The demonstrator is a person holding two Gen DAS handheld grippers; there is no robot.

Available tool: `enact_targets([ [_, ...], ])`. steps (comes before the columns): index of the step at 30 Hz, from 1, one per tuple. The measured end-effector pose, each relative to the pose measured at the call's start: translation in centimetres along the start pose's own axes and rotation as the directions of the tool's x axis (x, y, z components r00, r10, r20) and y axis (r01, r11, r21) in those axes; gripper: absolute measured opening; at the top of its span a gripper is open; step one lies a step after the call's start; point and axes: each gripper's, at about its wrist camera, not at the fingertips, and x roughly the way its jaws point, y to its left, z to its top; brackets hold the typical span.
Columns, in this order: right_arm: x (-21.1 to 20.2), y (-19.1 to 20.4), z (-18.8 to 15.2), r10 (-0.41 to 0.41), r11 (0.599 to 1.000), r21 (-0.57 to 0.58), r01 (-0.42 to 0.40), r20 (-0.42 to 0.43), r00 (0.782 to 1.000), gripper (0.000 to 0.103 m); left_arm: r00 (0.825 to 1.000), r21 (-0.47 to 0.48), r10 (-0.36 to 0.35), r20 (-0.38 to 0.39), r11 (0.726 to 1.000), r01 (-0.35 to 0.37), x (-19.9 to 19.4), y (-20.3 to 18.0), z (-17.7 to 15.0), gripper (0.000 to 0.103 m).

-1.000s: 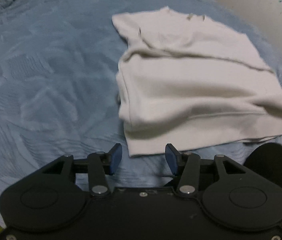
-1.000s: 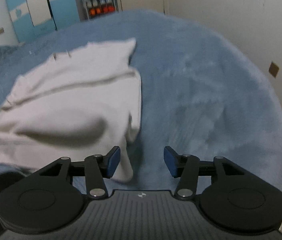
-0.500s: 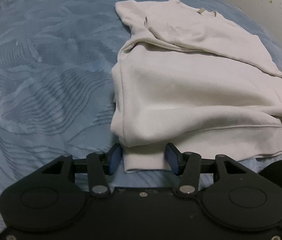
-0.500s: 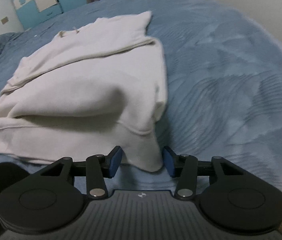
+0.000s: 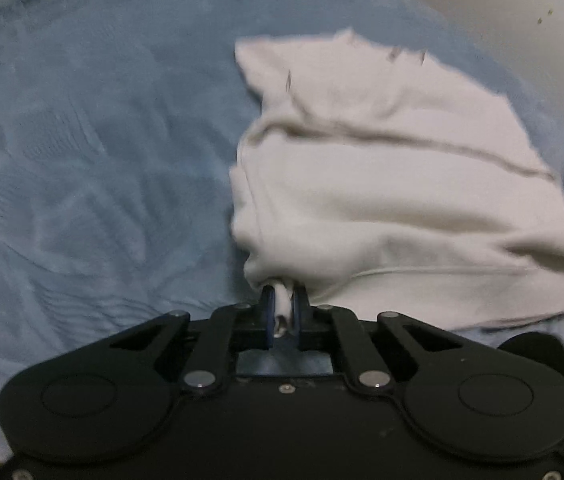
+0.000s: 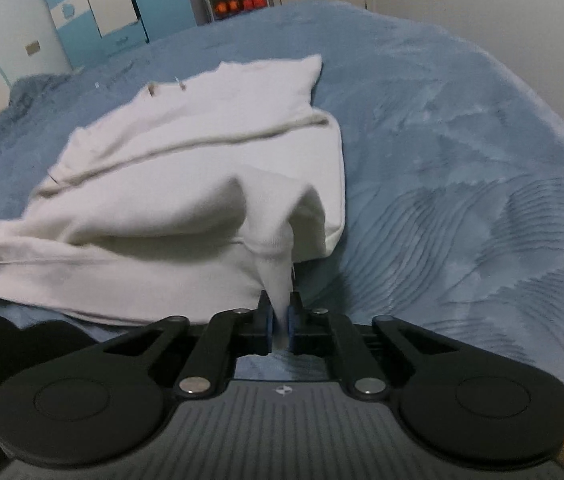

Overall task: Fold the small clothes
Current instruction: 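Grasp the hem with the left gripper while the right gripper grasps the hem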

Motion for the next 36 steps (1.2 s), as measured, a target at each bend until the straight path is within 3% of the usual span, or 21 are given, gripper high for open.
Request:
enact_targets([
  [4,-3.9,-0.3,0.9,0.036,0.998,0.058,-0.039,0.055,0.998,0.006,0.997,0.000,-0.022,0.070,1.000,0.022,-4.9,-0.5,0.1,0.006],
  [9,-7.6,0.4,1.5,0.056,0.997,0.051,-0.062,0.108,0.993,0.005,0.989,0.030,-0.016,0.144,0.999,0.012,-9.8,-1.5,-1.0,0.006],
  [14,-9.7,0.8,2.1,0.049,0.993,0.098,-0.071,0.208,0.977,0.005,0.985,0.055,-0.011,0.170,0.998,0.002,-11.4,-2.5,-1.0,0.006],
  [24,-7.2,1.7,6.3,0.026,0.995,0.086,-0.049,0.256,0.966,0.005,0.979,0.046,-0.014,0.201,0.999,0.004,-9.0,-2.3,4.7,0.006],
  [36,0.9,0.8,10.8,-0.001,0.990,0.138,-0.033,0.240,0.971,0.005,0.983,0.028,0.019,0.183,0.999,-0.024,-2.0,-2.0,10.0,0.006],
])
